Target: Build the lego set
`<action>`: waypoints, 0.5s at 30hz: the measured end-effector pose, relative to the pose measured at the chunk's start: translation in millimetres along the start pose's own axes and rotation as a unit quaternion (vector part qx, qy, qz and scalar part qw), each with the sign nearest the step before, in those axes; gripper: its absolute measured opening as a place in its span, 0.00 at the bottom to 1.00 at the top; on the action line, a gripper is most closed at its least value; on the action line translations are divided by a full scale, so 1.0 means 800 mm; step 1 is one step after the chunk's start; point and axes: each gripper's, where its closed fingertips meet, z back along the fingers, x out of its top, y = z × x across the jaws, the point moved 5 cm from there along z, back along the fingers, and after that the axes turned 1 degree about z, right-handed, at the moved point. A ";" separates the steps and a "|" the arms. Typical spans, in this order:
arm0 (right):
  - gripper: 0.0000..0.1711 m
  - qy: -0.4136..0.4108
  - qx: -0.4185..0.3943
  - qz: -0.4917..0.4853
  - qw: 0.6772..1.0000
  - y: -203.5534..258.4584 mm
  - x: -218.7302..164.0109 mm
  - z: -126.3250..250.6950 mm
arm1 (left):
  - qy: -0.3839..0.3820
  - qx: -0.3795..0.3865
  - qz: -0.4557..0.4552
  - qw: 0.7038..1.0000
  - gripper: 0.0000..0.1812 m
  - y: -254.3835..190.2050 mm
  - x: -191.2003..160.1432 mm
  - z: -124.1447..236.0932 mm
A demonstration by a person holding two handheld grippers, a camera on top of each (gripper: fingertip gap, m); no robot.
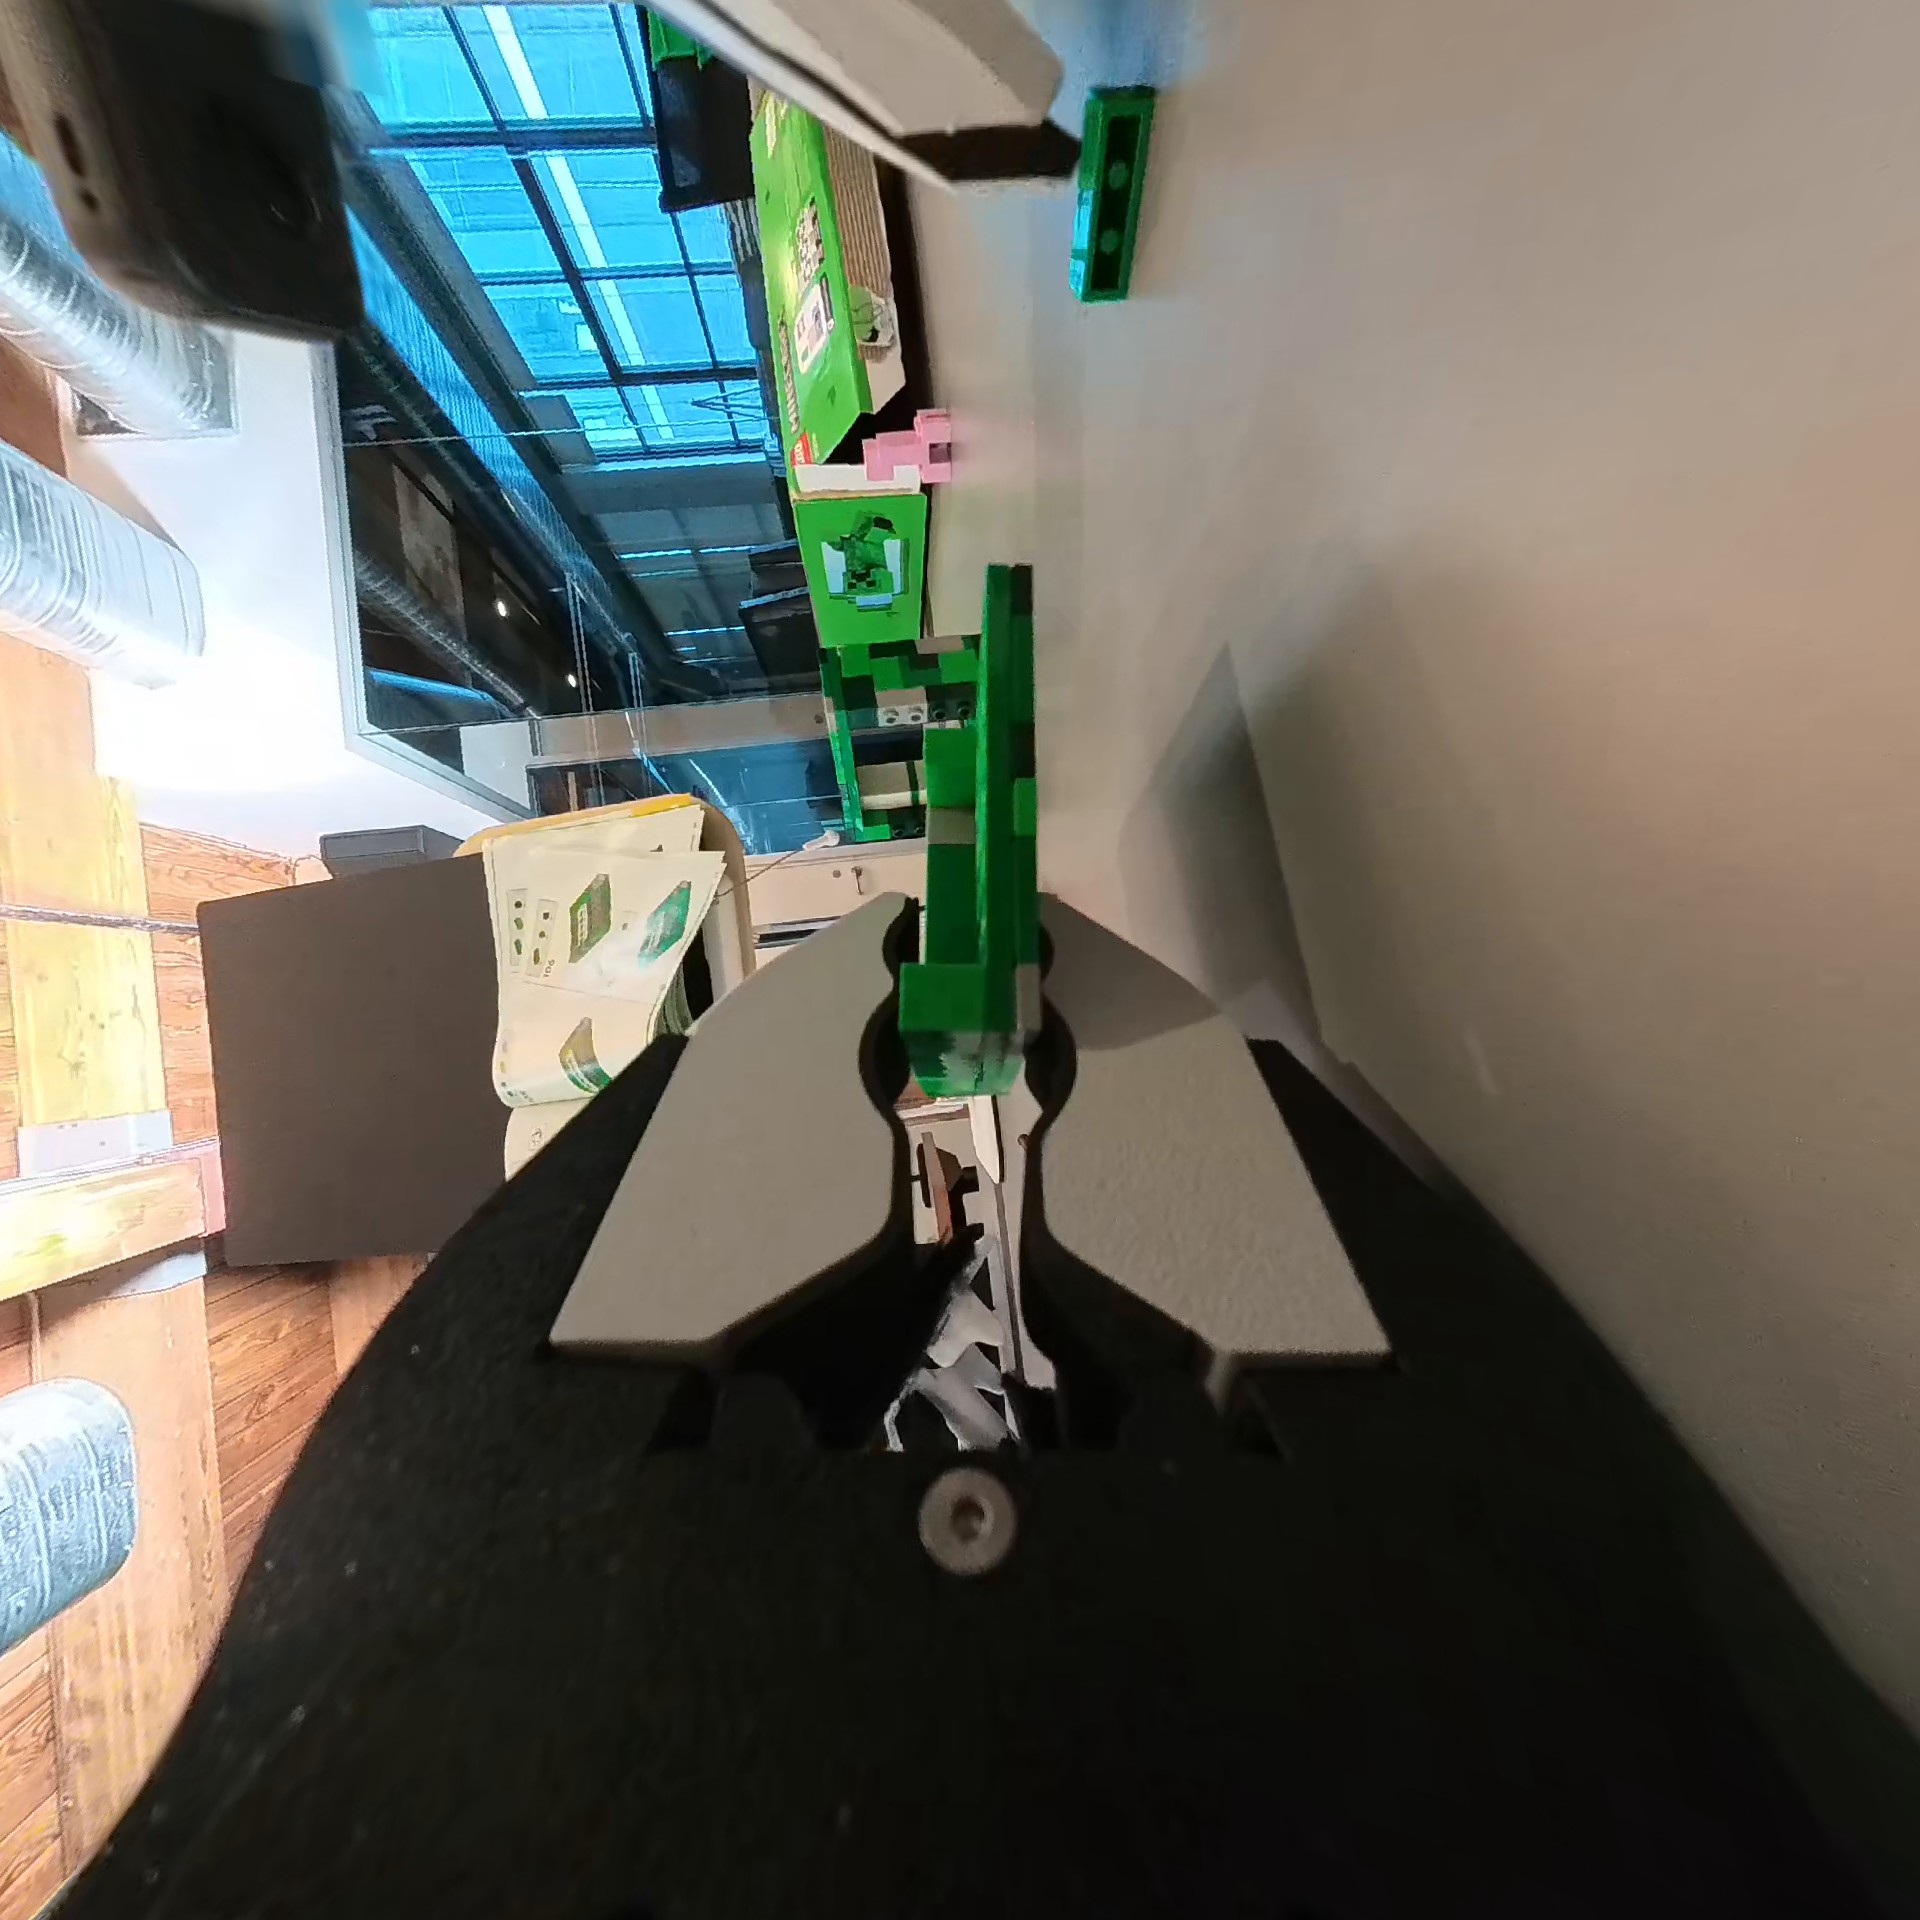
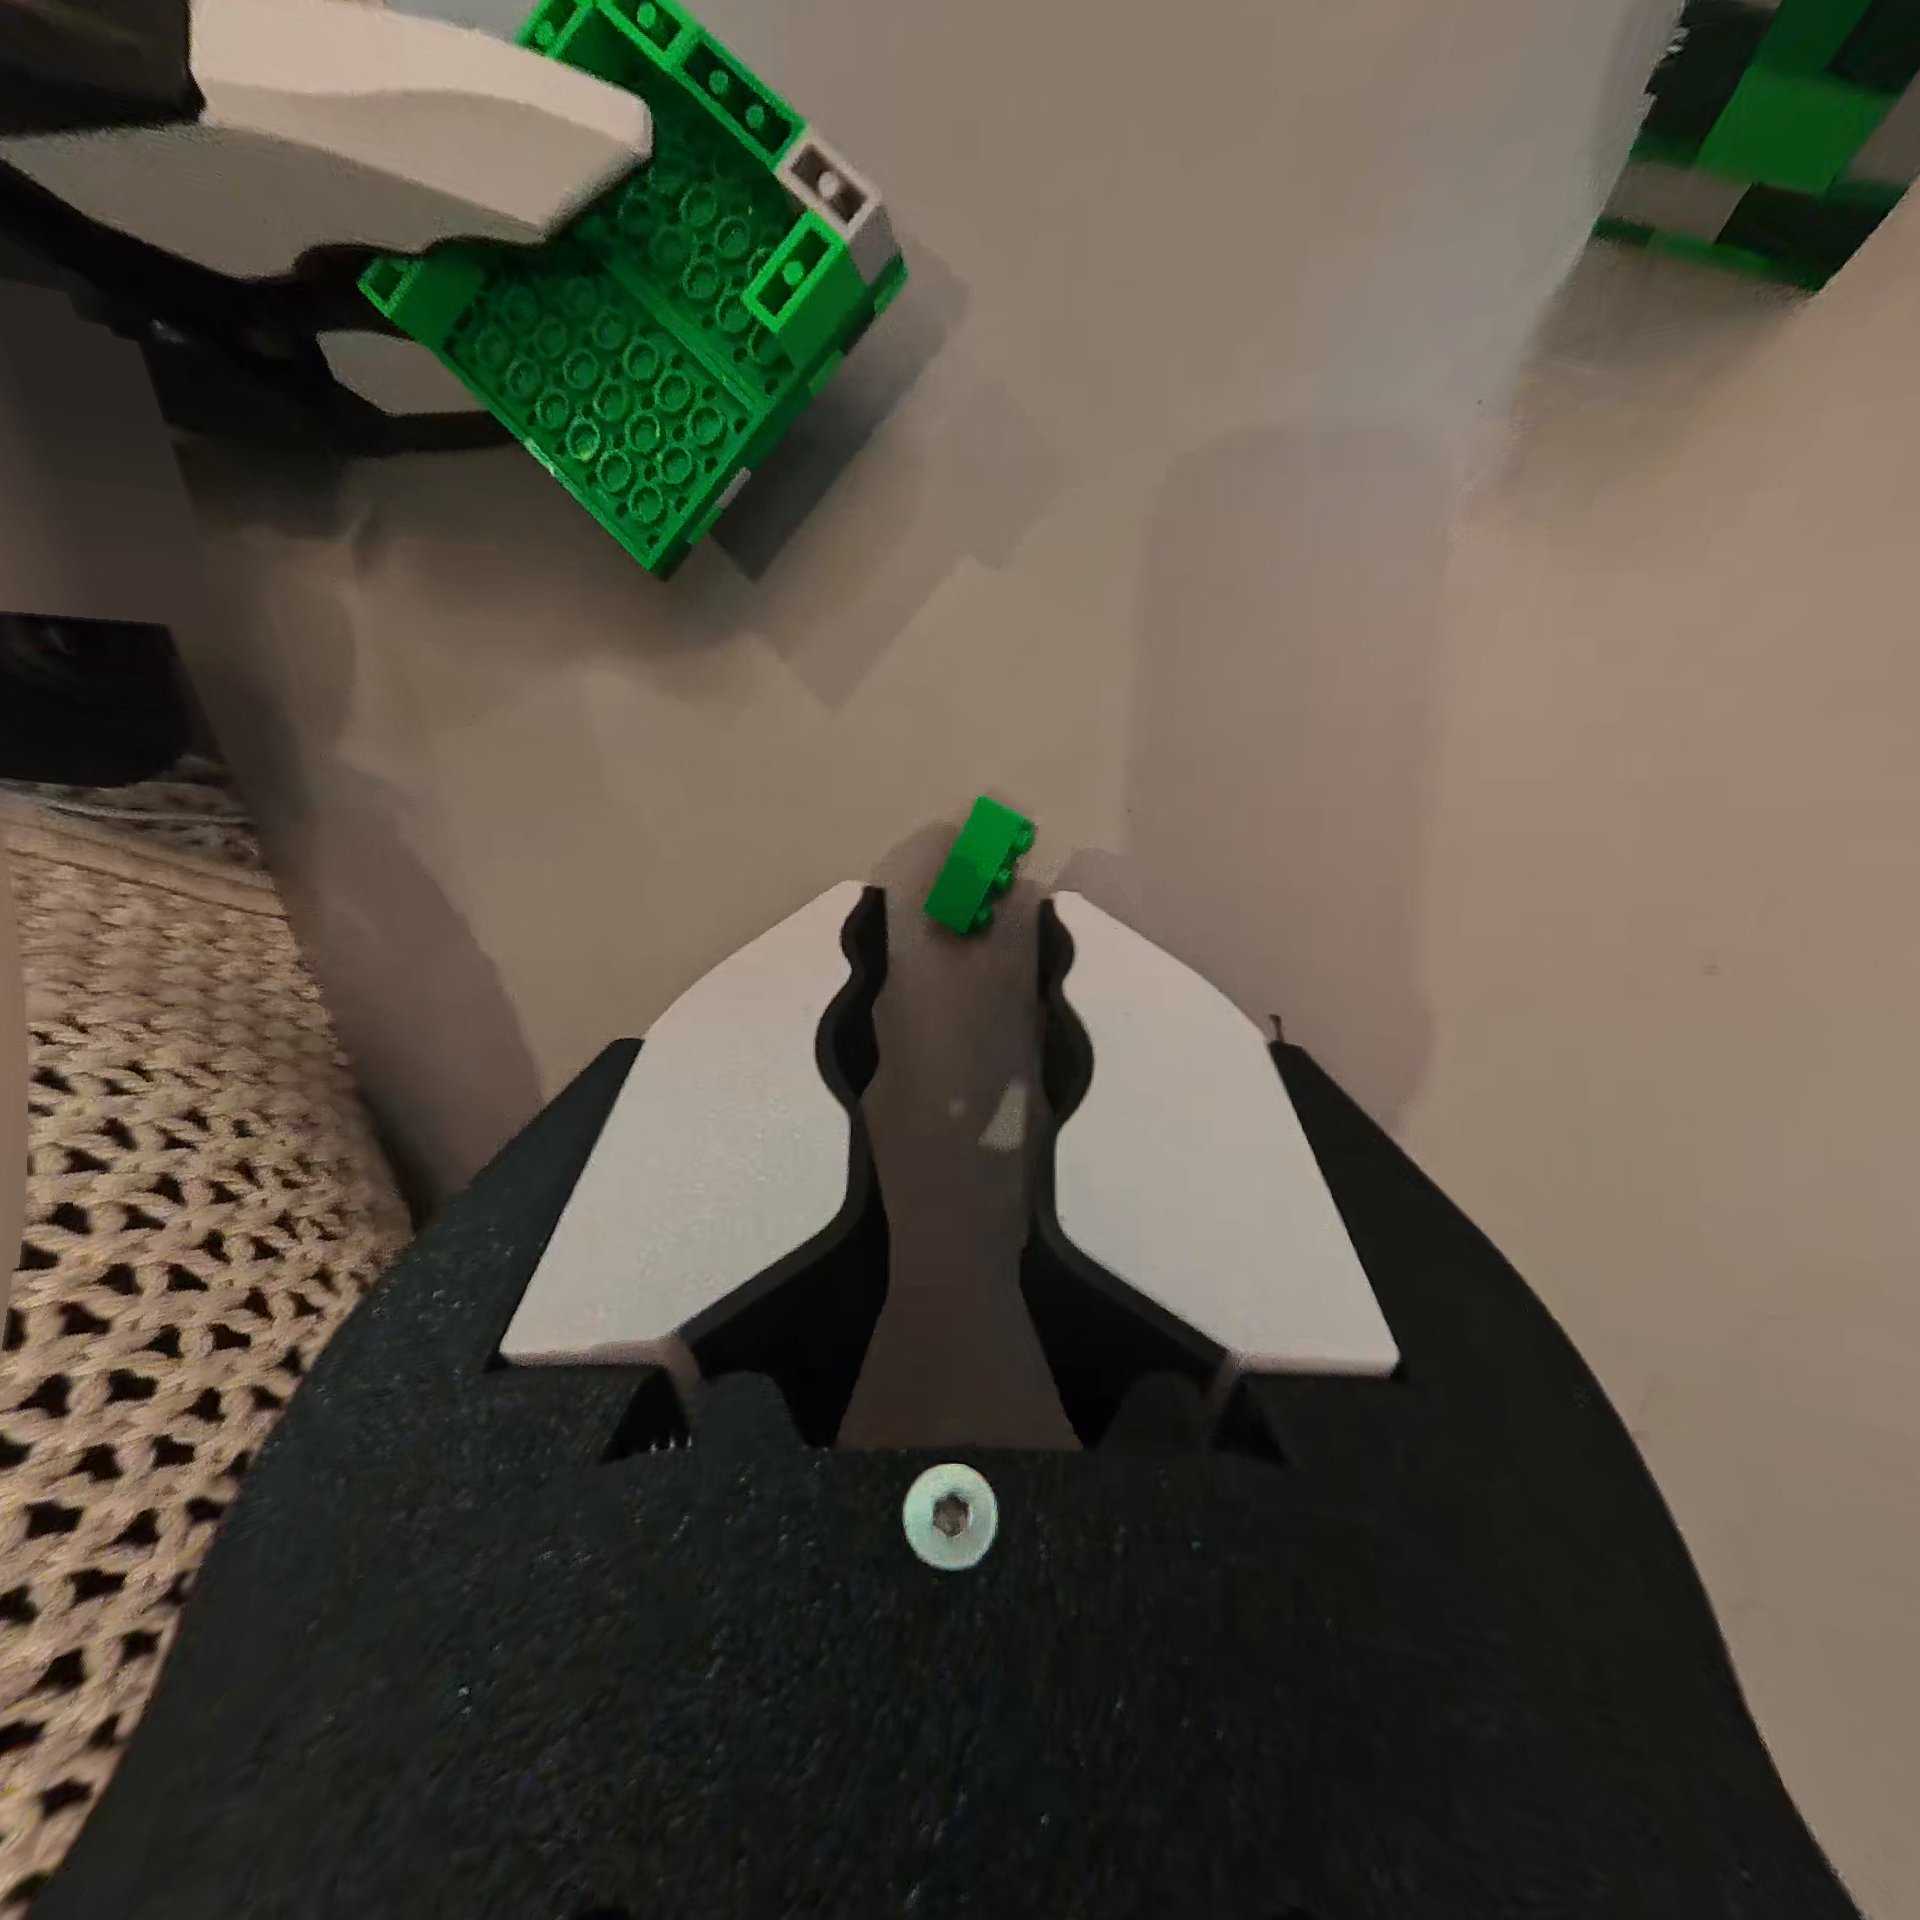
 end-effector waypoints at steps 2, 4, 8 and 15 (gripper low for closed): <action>0.18 -0.001 -0.011 0.002 1.000 0.003 -0.004 -0.004 | 0.001 -0.001 0.000 1.000 0.09 0.000 0.000 -0.001; 0.16 -0.010 -0.020 0.002 1.000 0.002 -0.004 -0.005 | 0.002 -0.004 0.000 1.000 0.09 -0.001 0.000 -0.002; 0.02 -0.025 -0.023 0.021 0.999 0.005 0.000 -0.006 | 0.018 -0.041 0.011 0.999 0.09 -0.009 -0.004 -0.008; 0.05 -0.073 0.012 0.052 0.996 0.014 0.018 -0.007 | 0.038 -0.170 0.077 0.982 0.11 -0.010 -0.019 -0.017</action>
